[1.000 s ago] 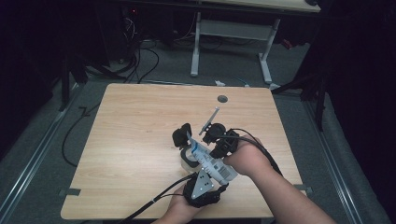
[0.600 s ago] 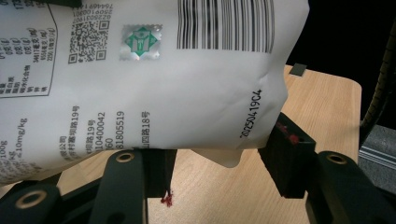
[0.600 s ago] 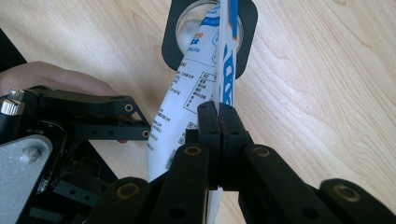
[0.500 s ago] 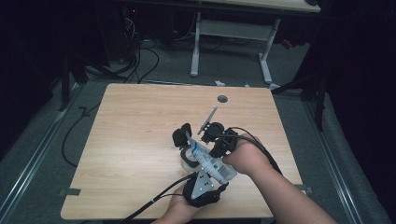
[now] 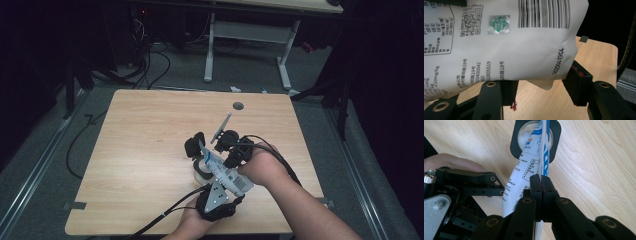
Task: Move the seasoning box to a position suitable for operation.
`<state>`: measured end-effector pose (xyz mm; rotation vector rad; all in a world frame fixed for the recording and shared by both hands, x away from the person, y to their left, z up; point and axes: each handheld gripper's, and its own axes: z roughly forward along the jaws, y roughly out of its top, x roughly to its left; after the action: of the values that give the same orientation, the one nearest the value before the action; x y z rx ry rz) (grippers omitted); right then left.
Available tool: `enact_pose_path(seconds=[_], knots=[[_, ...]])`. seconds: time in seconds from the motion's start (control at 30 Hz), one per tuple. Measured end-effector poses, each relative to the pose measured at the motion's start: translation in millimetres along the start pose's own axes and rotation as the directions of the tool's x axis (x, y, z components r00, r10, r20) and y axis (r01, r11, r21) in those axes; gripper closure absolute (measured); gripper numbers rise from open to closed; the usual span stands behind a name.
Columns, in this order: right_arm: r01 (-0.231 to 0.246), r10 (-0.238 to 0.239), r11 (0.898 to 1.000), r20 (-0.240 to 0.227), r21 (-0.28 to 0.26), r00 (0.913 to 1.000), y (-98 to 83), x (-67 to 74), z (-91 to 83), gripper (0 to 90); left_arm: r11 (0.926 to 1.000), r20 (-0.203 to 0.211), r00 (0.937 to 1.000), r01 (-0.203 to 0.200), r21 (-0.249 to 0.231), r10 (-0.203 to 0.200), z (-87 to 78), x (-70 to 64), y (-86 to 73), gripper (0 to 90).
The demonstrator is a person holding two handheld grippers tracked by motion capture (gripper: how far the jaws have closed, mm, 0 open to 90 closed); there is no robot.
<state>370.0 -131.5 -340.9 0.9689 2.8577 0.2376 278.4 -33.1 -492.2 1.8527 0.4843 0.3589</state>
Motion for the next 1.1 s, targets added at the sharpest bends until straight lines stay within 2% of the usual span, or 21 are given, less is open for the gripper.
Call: enact_pose_path(seconds=[1.1], knots=[[0.011, -0.01, 1.0, 0.023, -0.017, 0.9997, 3.4, 0.5, -9.5, 90.0, 0.9997, -0.013, 0.9999, 0.0, -0.026, 0.0, -1.6, 2.4, 7.2, 49.5]])
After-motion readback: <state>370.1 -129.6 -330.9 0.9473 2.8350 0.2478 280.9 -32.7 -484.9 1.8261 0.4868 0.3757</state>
